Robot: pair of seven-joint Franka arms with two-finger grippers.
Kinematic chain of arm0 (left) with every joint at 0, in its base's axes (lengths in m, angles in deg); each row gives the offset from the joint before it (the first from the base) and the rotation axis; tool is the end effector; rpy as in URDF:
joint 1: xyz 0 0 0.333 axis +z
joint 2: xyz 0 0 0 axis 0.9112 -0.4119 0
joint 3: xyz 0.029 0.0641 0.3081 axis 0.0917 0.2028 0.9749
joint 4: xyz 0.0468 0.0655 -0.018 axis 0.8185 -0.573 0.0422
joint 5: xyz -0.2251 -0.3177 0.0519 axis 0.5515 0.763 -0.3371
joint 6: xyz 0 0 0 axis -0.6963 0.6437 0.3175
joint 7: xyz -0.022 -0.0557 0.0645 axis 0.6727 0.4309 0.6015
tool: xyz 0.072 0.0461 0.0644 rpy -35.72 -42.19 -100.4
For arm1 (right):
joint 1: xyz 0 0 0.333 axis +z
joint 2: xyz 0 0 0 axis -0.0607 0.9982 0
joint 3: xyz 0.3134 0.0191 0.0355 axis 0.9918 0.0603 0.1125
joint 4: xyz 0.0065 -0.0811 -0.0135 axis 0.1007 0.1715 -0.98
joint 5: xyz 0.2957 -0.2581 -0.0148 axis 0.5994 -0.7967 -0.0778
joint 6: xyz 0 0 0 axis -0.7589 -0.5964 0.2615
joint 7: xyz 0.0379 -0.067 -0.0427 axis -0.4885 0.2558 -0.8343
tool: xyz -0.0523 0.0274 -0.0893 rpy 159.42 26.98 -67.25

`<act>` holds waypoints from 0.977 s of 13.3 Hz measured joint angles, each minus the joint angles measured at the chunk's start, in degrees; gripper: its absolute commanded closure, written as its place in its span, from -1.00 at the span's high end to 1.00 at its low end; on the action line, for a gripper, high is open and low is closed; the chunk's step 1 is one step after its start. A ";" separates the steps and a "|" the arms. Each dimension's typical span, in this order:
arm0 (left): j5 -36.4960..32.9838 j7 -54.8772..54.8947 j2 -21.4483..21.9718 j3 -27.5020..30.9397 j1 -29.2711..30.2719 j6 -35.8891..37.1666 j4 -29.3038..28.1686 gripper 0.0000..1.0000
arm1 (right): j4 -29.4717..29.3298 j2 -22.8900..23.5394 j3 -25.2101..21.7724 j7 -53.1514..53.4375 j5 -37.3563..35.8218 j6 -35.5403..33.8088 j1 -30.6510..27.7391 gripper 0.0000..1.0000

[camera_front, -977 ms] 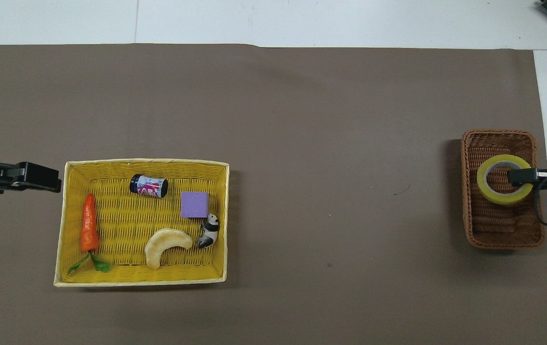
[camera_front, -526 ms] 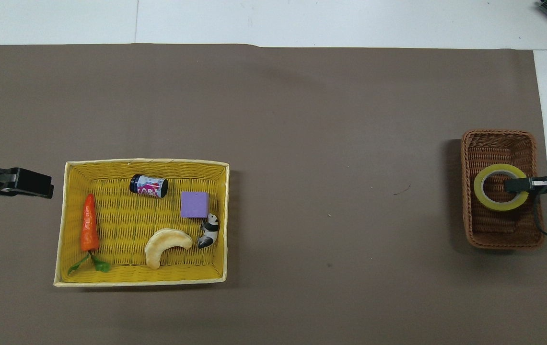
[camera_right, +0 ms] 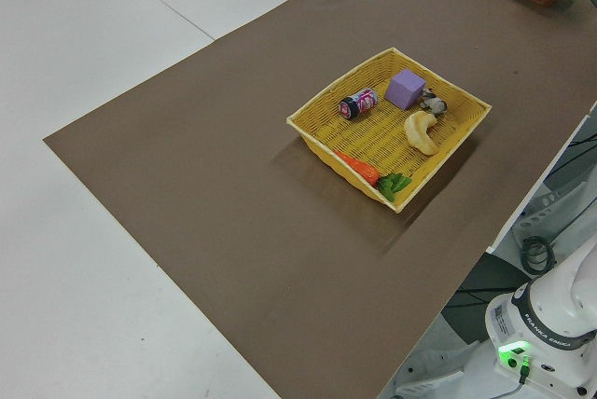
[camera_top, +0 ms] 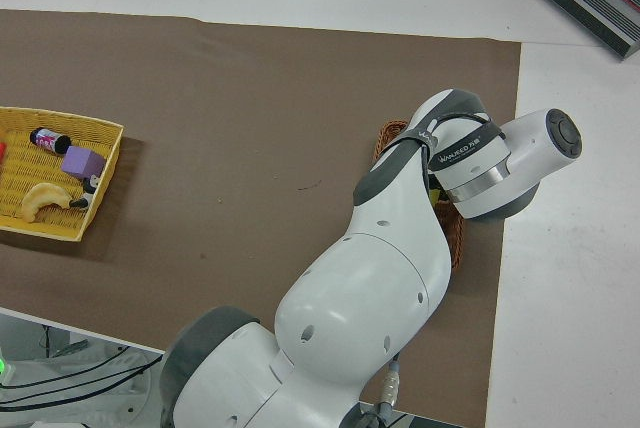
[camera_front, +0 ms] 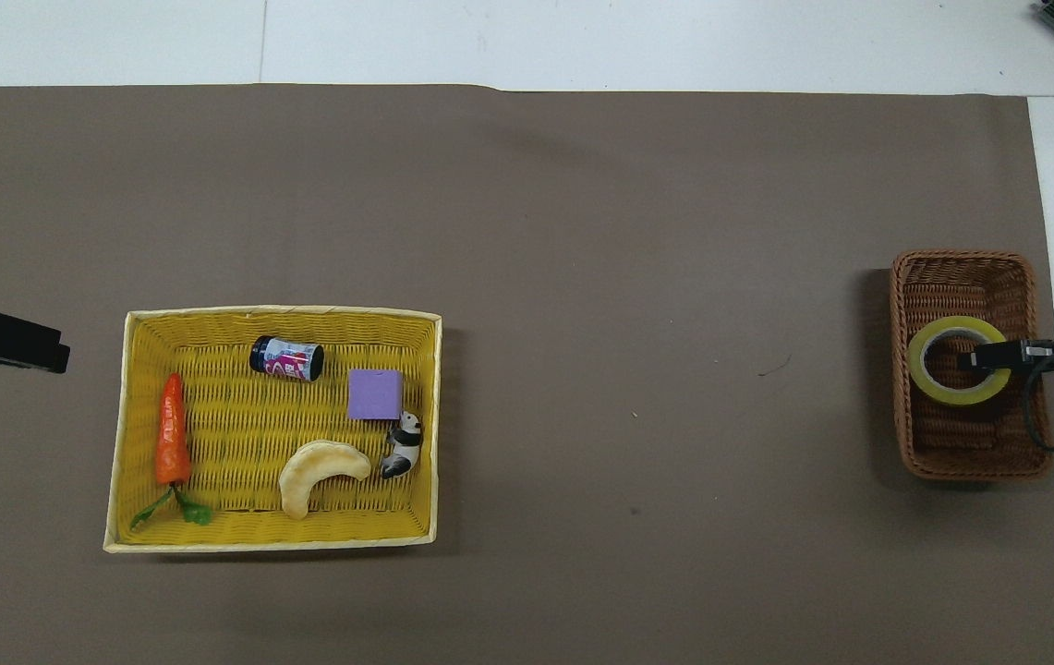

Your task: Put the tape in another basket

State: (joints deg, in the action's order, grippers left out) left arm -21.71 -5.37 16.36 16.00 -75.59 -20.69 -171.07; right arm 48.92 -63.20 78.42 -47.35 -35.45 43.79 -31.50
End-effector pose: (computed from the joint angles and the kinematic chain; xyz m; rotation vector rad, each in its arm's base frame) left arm 0.5168 -0.0435 0.6587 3.1157 -0.2434 -0.1033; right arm 0.5368 -0.2686 0.3146 -2.6054 0.0615 0.0046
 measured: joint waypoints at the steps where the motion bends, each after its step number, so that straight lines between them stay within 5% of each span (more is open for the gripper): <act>1: 0.00 0.00 0.08 0.14 0.00 0.00 0.20 1.00 | -0.25 -0.09 0.02 0.00 0.49 -0.19 0.00 1.00; 8: 0.00 0.01 0.62 0.53 0.00 0.25 0.23 1.00 | -5.96 -3.20 0.40 3.47 -0.12 -0.08 2.43 1.00; 13: 0.00 0.01 0.62 0.54 0.00 0.34 0.23 1.00 | -11.40 -8.07 0.72 19.19 -13.38 0.20 10.04 1.00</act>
State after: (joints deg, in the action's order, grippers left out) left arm -21.71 -5.36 16.98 16.54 -75.59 -20.35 -170.84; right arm 37.52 -71.27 79.14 -28.15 -48.83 44.00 -21.46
